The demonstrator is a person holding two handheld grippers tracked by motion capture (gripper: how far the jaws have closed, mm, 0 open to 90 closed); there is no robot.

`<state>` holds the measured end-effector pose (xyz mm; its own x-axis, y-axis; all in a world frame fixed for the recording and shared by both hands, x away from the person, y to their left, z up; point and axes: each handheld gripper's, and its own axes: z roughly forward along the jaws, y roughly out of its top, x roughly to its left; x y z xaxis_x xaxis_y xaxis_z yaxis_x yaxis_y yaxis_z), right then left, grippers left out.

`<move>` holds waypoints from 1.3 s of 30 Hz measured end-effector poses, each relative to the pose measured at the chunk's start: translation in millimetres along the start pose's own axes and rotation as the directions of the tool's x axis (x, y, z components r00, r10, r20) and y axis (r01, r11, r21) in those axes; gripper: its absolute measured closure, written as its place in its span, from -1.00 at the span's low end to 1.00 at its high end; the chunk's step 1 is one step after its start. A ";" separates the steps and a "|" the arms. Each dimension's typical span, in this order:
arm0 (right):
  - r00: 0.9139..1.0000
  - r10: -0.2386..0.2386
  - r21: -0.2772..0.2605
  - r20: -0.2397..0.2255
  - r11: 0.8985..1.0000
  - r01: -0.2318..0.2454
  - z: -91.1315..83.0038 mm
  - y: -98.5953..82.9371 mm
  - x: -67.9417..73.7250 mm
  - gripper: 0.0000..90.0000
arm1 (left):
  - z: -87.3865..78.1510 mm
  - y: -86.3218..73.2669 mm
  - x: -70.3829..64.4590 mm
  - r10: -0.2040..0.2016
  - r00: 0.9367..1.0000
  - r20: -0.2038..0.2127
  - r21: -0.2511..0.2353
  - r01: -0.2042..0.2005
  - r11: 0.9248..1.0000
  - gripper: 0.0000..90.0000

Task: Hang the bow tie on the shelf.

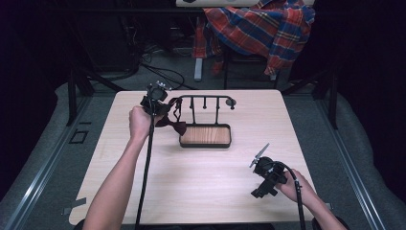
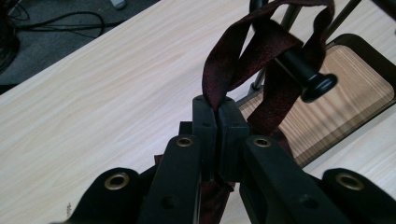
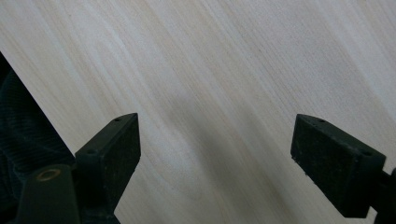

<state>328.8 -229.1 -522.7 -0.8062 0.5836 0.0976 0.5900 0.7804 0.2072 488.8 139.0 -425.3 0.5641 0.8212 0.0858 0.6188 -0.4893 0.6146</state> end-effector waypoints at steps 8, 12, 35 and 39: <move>1.000 0.004 -0.011 0.002 1.000 -0.004 0.4 -0.4 0.8 -0.65 | 8.3 -6.2 0.4 -0.006 1.000 0.021 0.015 0.006 1.000 0.93; 1.000 0.008 -0.016 -0.007 1.000 -0.008 0.4 -0.3 1.4 -0.65 | 10.6 -7.5 1.1 -0.012 1.000 0.028 0.022 0.011 1.000 0.91; 1.000 0.006 -0.020 0.006 1.000 -0.006 -3.4 -0.2 0.7 -0.65 | 7.2 -15.4 1.7 -0.071 0.997 -0.019 0.020 0.072 0.997 -0.10; 1.000 0.001 -0.017 0.008 1.000 -0.001 -3.2 -0.1 0.5 -0.65 | -5.0 -21.6 0.8 -0.069 0.997 -0.027 -0.006 0.069 0.998 -0.39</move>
<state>328.2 -229.6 -519.5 -0.8052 0.5861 0.0897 0.5897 0.7760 0.2239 473.1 151.7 -434.6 0.5052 0.8606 0.0640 0.6530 -0.4297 0.6236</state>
